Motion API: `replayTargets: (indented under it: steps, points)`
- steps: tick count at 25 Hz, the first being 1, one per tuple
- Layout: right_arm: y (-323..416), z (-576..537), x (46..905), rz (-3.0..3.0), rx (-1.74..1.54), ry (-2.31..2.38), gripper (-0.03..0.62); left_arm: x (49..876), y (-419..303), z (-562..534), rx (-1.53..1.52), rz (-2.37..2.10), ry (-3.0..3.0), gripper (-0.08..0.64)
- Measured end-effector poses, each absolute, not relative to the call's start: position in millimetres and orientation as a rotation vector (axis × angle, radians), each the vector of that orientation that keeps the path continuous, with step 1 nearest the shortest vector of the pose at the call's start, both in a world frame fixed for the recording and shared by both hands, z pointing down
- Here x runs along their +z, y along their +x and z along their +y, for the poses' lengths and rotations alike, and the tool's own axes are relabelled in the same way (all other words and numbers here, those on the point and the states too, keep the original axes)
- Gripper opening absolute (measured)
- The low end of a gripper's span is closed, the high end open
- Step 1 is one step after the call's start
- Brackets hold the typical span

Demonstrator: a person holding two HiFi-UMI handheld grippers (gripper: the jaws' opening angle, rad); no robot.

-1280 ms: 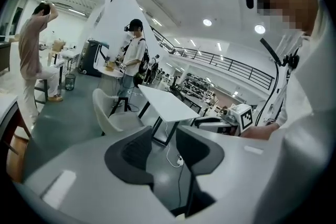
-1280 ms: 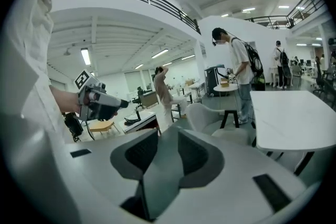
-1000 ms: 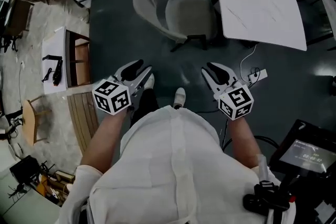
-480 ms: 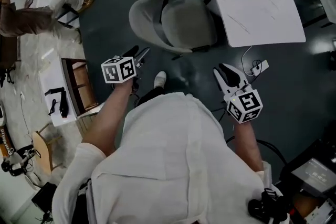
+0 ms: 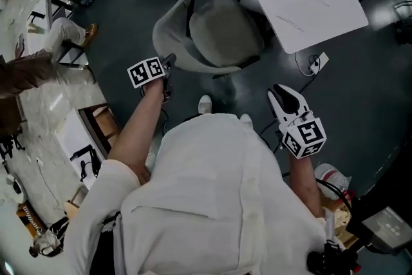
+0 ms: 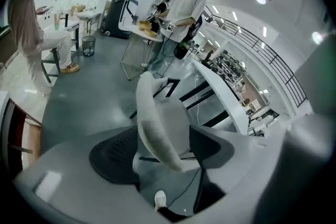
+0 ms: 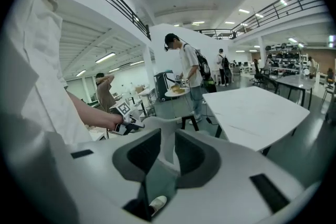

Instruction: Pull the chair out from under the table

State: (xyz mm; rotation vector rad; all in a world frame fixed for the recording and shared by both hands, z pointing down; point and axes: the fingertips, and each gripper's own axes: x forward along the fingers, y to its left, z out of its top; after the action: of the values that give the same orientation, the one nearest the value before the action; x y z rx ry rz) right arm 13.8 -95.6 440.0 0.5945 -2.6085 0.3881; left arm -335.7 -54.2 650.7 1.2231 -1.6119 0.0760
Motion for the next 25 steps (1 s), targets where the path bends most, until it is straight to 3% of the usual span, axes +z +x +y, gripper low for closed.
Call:
replayTargets:
  steps: [15, 19, 25]
  points:
    - [32, -69, 450, -2.485, 0.467, 0.849, 0.077, 739, -347, -81, 0.020, -1.433, 1.052, 0.305]
    - [30, -71, 448, -2.480, 0.470, 0.849, 0.074, 742, -339, -87, 0.015, -1.407, 1.065, 0.230]
    - [13, -71, 449, -2.490, 0.479, 0.808, 0.069, 740, -343, -82, 0.052, -1.410, 1.021, 0.177]
